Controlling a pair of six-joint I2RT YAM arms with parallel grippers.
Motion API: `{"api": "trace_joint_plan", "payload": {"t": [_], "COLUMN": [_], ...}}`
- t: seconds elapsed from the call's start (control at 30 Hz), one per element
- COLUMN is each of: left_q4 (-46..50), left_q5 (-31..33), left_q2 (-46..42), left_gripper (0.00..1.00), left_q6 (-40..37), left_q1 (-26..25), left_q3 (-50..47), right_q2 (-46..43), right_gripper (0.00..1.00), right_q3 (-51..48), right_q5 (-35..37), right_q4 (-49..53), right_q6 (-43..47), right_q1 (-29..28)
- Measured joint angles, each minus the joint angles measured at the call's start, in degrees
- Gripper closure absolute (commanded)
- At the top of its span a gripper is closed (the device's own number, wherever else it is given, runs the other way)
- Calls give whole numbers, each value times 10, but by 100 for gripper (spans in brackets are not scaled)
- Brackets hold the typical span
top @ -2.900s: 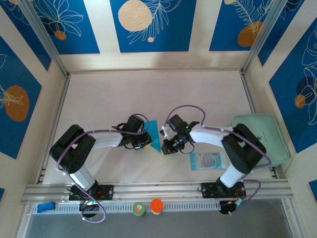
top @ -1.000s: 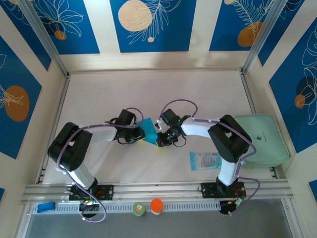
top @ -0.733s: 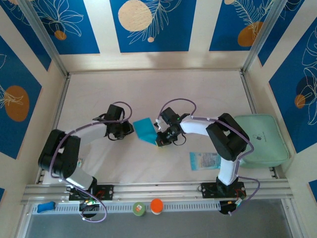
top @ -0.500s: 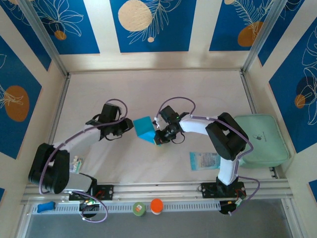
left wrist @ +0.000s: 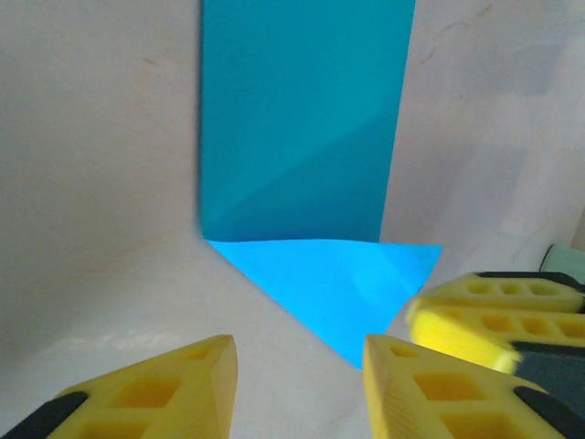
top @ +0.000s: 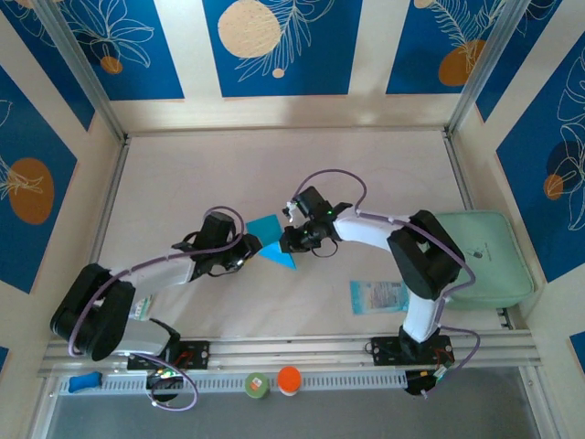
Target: Fold a paper plane with a square sheet of paper (pick it up from the middle)
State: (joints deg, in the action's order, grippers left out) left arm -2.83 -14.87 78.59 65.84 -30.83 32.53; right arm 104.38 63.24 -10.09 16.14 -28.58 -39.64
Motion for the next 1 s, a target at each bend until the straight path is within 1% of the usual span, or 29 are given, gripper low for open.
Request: {"api": "trace_joint_plan", "payload": {"t": [0.17,0.23,0.37,0.6,0.77,0.87,0.93,1.0], "left_q4": [-29,-39,-53,-52,-51,-48,-42,-29], "left_q5": [2,3,4,20,23,23,21,18], "left_q2": [35,44,57,62,84,91,99,103], "left_gripper": [60,64,68,66,67,70,76,78], "left_q6": [28,37,49,55,54,52,46,39], "left_q1": [-10,-11,-12,-12,-12,-12,-11,-9], "left_q3": [0,0,0,0,3,9,15,21], "right_q2": [38,49,65,66,66,66,66,68], "right_gripper": [87,87,88,88,88,89,89,90], "right_q3": [24,31,35,36,36,36,36,36], "right_q5": [19,26,33,37,37,37,37,37], "right_q4": [2,5,12,13,13,13,13,13], "right_q6": [-4,-4,-5,-7,-6,-6,-6,-6], "right_q1": [-1,-1,-1,-1,0,0,0,0]}}
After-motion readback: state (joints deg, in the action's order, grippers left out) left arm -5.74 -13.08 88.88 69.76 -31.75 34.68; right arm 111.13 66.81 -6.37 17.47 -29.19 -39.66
